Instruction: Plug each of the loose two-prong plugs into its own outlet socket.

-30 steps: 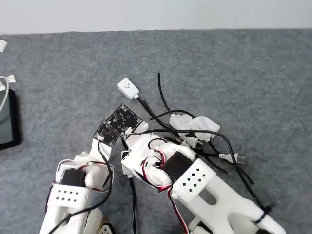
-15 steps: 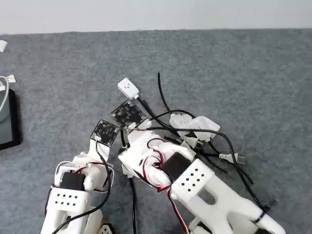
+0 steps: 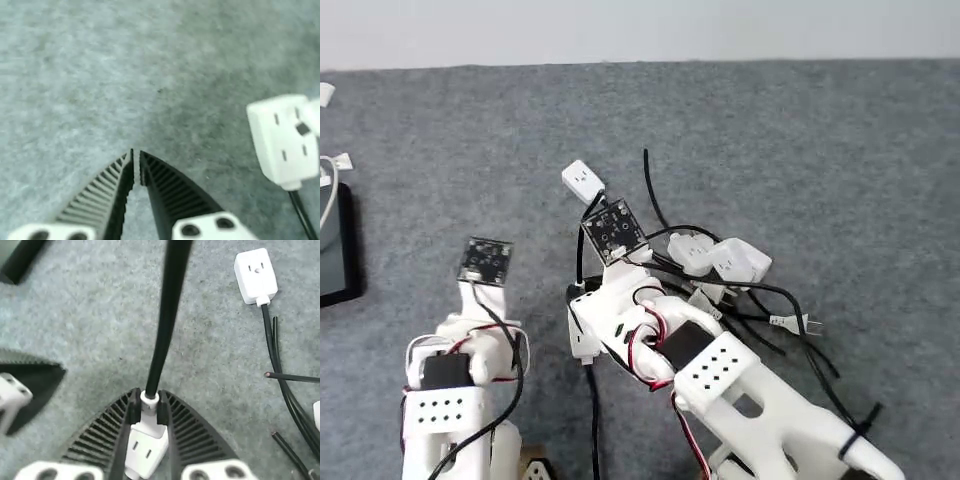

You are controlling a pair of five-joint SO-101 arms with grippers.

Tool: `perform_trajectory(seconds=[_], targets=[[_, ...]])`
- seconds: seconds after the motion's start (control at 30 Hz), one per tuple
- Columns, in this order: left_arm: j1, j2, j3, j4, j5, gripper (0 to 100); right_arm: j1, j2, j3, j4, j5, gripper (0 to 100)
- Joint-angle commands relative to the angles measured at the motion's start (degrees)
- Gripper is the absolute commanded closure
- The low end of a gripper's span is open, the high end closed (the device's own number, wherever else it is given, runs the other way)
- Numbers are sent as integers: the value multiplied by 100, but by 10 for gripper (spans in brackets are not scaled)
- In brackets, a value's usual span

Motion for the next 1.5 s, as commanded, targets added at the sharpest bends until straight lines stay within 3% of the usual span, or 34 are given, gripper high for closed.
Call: perform_trajectory(seconds=[0.0, 1.1, 1.27, 1.47], targets=[[-114, -35, -338, -158, 123, 986, 48, 312, -26, -365, 158, 990], [-79, -26, -356, -123, 123, 985, 57, 1138, -431, -1007, 360, 990], [-70, 343, -462, -158, 141, 985, 48, 514, -659, 136, 651, 991], [-105, 2215, -1086, -615, 79, 986, 716, 171, -976, 1851, 738, 991]])
